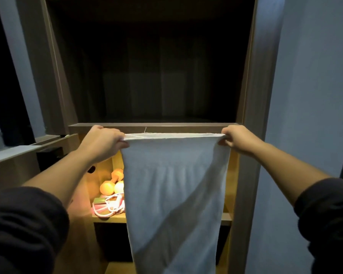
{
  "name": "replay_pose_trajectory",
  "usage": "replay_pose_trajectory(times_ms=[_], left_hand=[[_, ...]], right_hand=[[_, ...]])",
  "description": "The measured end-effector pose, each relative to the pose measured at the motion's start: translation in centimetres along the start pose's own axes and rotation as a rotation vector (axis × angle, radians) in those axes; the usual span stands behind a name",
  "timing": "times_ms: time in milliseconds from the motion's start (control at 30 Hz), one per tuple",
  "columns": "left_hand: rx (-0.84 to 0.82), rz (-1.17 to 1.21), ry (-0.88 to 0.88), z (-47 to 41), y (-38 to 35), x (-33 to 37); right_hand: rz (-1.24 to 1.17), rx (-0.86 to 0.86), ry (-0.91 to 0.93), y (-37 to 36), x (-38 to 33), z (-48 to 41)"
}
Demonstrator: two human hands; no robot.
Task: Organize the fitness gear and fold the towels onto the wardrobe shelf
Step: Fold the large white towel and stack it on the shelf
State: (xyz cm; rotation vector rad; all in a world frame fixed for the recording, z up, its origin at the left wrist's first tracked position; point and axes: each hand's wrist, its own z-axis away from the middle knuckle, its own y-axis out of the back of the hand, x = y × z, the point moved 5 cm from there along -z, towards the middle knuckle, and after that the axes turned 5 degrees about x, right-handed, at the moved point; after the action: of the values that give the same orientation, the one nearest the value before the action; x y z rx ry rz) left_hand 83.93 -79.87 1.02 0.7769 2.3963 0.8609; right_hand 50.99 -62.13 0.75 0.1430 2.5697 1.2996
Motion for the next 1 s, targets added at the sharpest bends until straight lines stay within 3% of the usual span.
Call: replay_pose_trajectory(times_ms=[67, 200, 267, 367, 500, 567, 700, 800, 933, 1000], left_hand=[[-0.105, 0.044, 0.014, 0.0, -0.8, -0.1], [-0.739, 0.486, 0.210, 1.4, -3.4, -1.4], [-0.695, 0.512, 0.213, 1.2, -3.8, -1.3], [-0.284, 0.324, 0.218, -0.7, -2.8, -1.5], [-0.392, 0.452, 0.268, -0.9, -3.6, -1.7], [-0.296, 0.510, 0.319, -0.8, -3.7, -1.7], [-0.174, 0.715, 0.403, -0.2, -4.2, -1.0], [-0.269, 0.792, 0.428, 0.4, -4.6, -0.9], [-0.691, 0.908, 0.385, 1.7, -5.0, -1.2], [-0.813, 0.953, 0.381, 2.3, -4.9, -1.2]], right_hand=[[-0.031, -0.099, -0.055, -0.6, 0.3, -0.3], [-0.289, -0.518, -0.198, -2.1, 1.7, 0.5], [-0.335, -0.462, -0.214, -2.5, 2.1, 0.5], [-0.184, -0.136, -0.136, -1.5, 1.9, -1.1], [-0.331, -0.304, -0.240, -1.9, 2.3, -1.1], [-0.319, -0.183, -0.223, -1.7, 2.7, -1.3], [-0.640, -0.123, -0.315, -3.0, 3.1, -0.2], [-0.675, -0.222, -0.392, -3.8, 3.8, 0.7], [-0.791, -0.722, -0.480, -3.8, 4.6, 2.8], [-0.815, -0.817, -0.464, -3.9, 4.5, 3.4]])
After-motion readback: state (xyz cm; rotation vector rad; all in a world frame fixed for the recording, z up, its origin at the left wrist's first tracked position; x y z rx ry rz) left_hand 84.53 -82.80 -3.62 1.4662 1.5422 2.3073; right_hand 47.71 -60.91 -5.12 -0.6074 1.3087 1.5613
